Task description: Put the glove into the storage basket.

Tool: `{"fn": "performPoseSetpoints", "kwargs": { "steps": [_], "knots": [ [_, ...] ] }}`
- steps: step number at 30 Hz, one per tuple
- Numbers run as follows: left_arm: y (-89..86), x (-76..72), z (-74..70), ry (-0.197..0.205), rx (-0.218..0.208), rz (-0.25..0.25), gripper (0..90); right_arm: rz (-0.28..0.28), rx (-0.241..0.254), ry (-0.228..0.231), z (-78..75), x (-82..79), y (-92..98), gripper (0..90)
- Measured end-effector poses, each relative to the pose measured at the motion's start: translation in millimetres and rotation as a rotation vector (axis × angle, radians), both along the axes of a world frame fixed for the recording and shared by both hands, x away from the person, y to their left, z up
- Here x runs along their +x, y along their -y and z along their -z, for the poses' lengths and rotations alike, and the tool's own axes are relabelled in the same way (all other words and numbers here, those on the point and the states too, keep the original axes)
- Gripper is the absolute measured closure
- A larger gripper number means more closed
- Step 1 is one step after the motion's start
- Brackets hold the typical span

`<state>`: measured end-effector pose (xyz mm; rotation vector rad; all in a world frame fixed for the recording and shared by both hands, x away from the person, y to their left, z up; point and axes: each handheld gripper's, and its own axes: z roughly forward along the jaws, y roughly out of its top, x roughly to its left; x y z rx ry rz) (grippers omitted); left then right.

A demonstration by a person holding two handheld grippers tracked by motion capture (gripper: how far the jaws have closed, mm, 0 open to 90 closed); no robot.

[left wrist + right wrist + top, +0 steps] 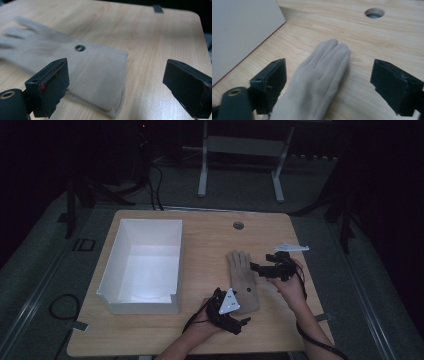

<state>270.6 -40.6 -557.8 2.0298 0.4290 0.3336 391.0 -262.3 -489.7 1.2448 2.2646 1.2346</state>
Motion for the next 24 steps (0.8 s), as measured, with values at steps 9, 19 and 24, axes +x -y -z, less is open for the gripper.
{"fn": "performPoseSetpoints", "kwargs": {
  "steps": [9, 19, 24],
  "knots": [
    [13.4, 16.0, 3.8, -0.001, 0.114, 0.127, 22.3, 0.019, -0.028, -0.059, 30.8, 32.4, -16.2, 27.1],
    [11.9, 25.9, 15.1, -0.067, 0.181, 0.137, 42.8, 0.018, -0.063, -0.192, 66.3, 47.9, -28.2, 26.1],
    [11.3, 26.0, 16.7, -0.048, 0.191, 0.139, 44.9, -0.051, -0.072, -0.184, 66.3, 46.2, -33.2, 47.3]
  ]
}}
